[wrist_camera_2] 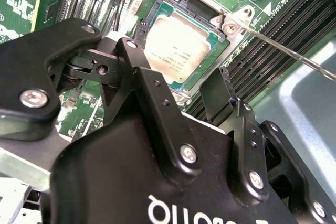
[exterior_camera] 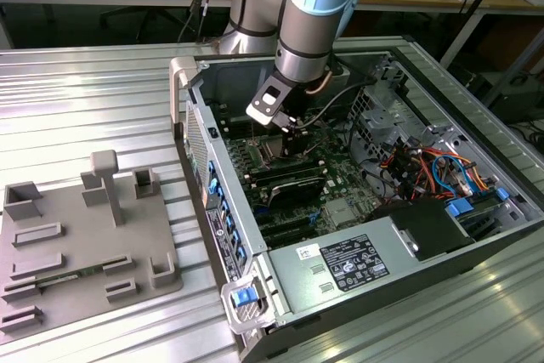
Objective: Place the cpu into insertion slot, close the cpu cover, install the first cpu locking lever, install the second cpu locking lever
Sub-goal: 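Place the cpu into insertion slot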
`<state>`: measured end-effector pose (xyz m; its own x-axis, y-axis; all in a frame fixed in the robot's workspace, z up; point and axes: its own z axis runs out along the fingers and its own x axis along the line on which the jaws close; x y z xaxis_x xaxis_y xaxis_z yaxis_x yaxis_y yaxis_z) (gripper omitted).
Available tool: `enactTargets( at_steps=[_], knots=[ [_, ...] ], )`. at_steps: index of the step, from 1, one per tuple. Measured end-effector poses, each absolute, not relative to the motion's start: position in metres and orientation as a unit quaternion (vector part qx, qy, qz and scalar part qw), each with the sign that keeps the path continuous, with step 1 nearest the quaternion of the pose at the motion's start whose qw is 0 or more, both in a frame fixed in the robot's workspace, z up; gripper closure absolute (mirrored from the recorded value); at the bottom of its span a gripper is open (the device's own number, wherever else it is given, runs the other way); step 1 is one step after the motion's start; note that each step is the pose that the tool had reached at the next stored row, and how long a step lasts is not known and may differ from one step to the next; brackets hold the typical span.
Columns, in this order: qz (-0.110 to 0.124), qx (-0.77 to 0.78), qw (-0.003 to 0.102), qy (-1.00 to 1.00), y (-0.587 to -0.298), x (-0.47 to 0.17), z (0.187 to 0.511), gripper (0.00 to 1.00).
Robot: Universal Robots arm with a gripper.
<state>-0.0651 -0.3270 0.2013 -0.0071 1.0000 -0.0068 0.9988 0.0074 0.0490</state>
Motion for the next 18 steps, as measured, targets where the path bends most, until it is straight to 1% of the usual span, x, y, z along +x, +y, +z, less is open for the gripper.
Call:
enactTargets(
  at_steps=[18],
  knots=[
    [0.015,0.704,0.02,0.709,-0.3269,-0.0701,0.2011,0.32]
  ],
)
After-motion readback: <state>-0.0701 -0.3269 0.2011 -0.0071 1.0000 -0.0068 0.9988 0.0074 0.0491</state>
